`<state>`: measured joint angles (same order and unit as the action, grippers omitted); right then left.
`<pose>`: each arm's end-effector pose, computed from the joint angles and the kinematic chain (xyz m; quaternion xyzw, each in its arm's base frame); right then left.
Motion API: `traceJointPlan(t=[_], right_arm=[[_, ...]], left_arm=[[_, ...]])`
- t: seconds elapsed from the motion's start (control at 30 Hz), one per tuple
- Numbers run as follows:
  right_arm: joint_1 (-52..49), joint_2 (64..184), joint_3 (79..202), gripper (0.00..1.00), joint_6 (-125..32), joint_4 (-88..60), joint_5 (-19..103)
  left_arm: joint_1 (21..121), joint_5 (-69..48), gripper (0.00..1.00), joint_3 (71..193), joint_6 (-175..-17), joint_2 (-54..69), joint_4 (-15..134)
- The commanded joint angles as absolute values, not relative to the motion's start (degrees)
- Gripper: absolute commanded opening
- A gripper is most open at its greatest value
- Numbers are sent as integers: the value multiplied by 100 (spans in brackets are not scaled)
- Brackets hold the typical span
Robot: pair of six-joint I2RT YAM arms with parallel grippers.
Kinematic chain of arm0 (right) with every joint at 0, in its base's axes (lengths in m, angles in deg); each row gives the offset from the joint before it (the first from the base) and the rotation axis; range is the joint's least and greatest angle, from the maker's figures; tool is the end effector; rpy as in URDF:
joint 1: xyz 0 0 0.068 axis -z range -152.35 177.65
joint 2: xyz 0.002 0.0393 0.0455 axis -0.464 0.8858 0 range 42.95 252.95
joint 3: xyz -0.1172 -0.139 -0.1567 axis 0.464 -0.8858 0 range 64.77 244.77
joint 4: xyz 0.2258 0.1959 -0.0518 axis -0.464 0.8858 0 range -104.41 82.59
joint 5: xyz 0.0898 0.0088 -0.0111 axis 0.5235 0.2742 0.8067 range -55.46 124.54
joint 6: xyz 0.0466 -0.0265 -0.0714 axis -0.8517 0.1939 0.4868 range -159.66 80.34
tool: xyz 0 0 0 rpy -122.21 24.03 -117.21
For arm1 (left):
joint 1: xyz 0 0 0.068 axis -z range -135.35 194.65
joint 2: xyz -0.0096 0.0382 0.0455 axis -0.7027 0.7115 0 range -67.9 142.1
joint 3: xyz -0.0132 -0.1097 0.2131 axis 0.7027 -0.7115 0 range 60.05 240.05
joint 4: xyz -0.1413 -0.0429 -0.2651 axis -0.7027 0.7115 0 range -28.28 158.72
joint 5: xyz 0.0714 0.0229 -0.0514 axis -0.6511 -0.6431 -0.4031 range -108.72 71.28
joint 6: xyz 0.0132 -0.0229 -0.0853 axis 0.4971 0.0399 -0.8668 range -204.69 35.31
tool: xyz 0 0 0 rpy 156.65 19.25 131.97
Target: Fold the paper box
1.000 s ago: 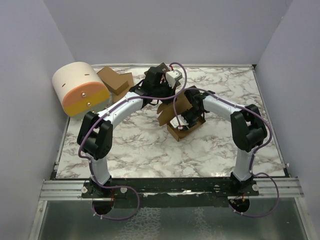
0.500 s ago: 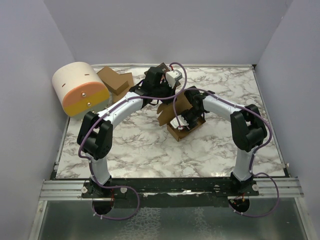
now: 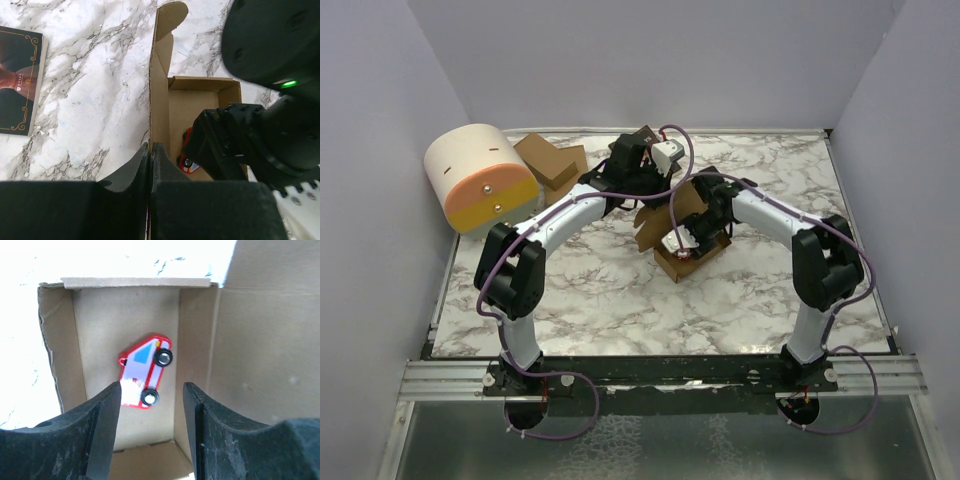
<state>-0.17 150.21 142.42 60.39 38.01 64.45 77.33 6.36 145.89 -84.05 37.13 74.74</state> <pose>0.3258 0.2168 0.1007 -0.8736 0.4074 0.1684 0.2060 0.3995 -0.2964 0.2192 0.3455 0.7887 -0.3128 0.4009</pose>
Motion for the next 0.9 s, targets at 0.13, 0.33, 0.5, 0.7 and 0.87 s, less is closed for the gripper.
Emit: traceJointPlan(t=[0.13,0.33,0.5,0.7,0.87], right_arm=[[95,13875,13945,51,5690,3654,6943],[1567,13236,13441,51,5075,3417,9320],[3139,13246,13110,70,2637,1988,11123],[3551,14010,13660,90,1088,1692,11662],[3547,13863,13187,91,409,153,10811]], left_arm=[[7743,677,3,14702,-8261,3684,7495],[7744,708,2,14636,-8195,3617,7444],[7747,743,2,14598,-8099,3592,7402],[7745,900,2,14555,-7928,3535,7350],[7744,1110,1,14472,-7739,3484,7187]])
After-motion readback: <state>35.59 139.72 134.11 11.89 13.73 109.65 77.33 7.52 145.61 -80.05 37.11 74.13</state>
